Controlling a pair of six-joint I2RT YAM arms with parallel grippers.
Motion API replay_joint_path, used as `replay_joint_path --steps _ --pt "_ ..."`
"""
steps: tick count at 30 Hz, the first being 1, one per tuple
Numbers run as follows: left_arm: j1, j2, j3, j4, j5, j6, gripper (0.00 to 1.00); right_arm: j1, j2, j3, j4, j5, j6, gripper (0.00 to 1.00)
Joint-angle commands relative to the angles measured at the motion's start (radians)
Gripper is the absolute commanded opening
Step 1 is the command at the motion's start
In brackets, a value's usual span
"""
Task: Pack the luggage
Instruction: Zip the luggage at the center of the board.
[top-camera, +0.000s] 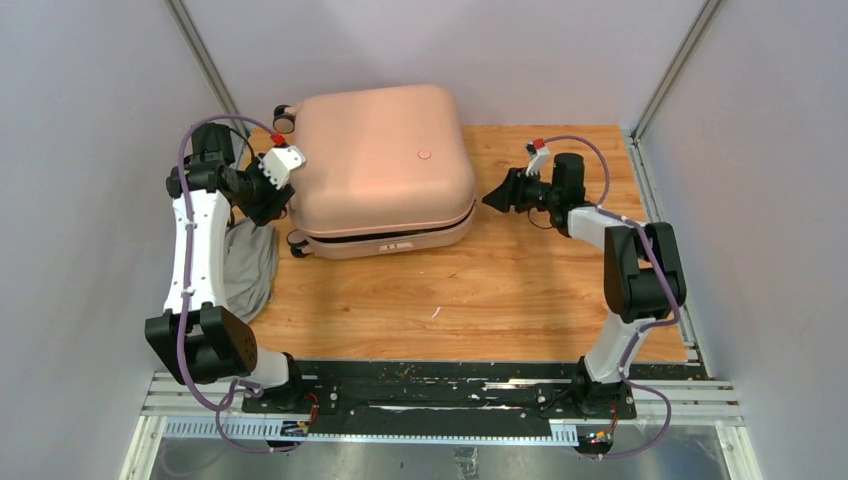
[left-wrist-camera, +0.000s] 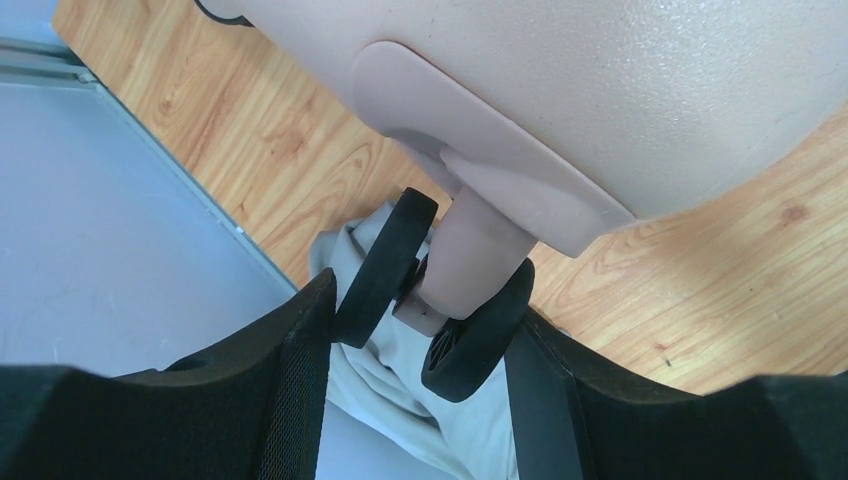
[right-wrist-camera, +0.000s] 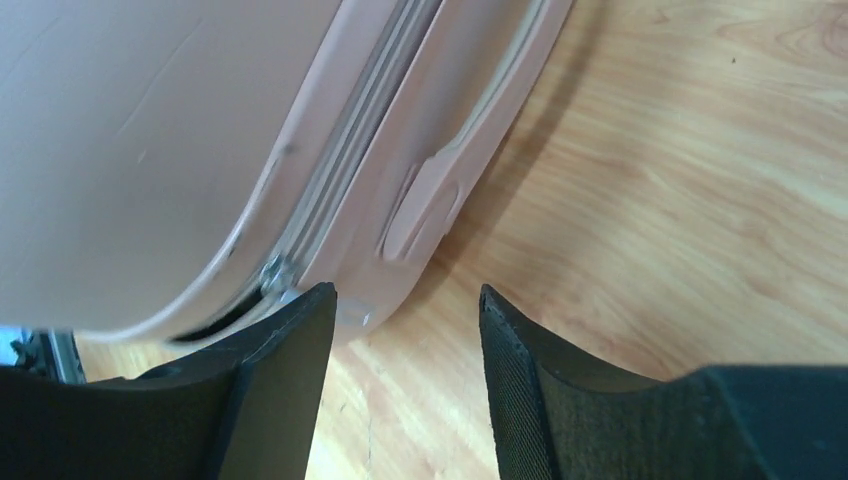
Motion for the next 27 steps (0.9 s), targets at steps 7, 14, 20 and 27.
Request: replay_joint_path --steps 7,14,20,27 --pt "0.093 -0.037 -0.03 0.187 -0.081 -0.107 0.0 0.225 0.069 -0.028 0.222 0.001 0.073 0.49" --pt "0.093 0.057 0.026 0.223 -0.076 -0.129 0.0 0.282 -0.045 -0.209 0.282 0.031 0.068 0.44" --pt "0.093 0.107 0.055 0.233 -0.085 -0.136 0.0 0.171 -0.127 -0.229 0.187 0.126 -0.044 0.66" --pt "0.093 0.099 0.055 0.233 -0.089 -0.136 0.0 0.016 0.035 -0.052 0.263 -0.161 -0.006 0.87"
